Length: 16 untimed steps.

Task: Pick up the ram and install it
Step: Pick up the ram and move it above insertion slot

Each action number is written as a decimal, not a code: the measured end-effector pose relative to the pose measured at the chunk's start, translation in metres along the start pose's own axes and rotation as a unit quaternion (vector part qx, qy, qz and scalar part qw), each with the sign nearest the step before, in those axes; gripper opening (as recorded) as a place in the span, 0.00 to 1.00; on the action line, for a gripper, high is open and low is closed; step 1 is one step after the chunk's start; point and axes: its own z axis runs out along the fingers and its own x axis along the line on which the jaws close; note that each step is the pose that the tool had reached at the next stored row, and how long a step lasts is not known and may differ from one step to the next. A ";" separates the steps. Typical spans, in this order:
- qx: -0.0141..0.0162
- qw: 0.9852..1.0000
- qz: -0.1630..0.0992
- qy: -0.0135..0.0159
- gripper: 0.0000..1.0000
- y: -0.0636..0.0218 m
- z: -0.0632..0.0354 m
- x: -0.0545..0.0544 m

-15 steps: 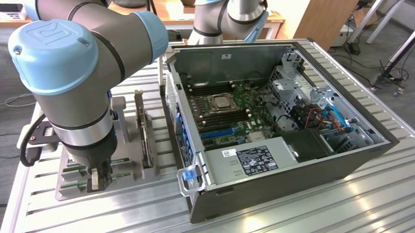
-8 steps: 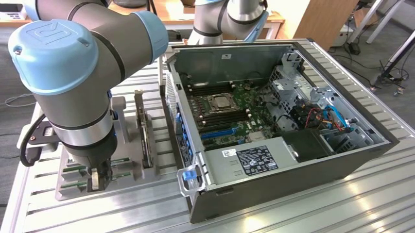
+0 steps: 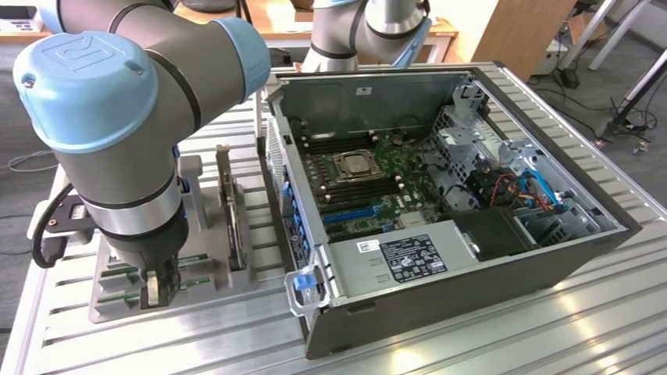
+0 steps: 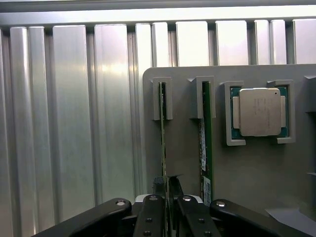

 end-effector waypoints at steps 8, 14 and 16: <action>0.000 1.000 -0.006 0.000 0.19 0.0000 0.0002 0.000; 0.000 1.000 -0.007 0.000 0.19 -0.0006 0.0004 0.000; 0.000 1.000 -0.008 0.000 0.19 -0.0009 0.0002 0.000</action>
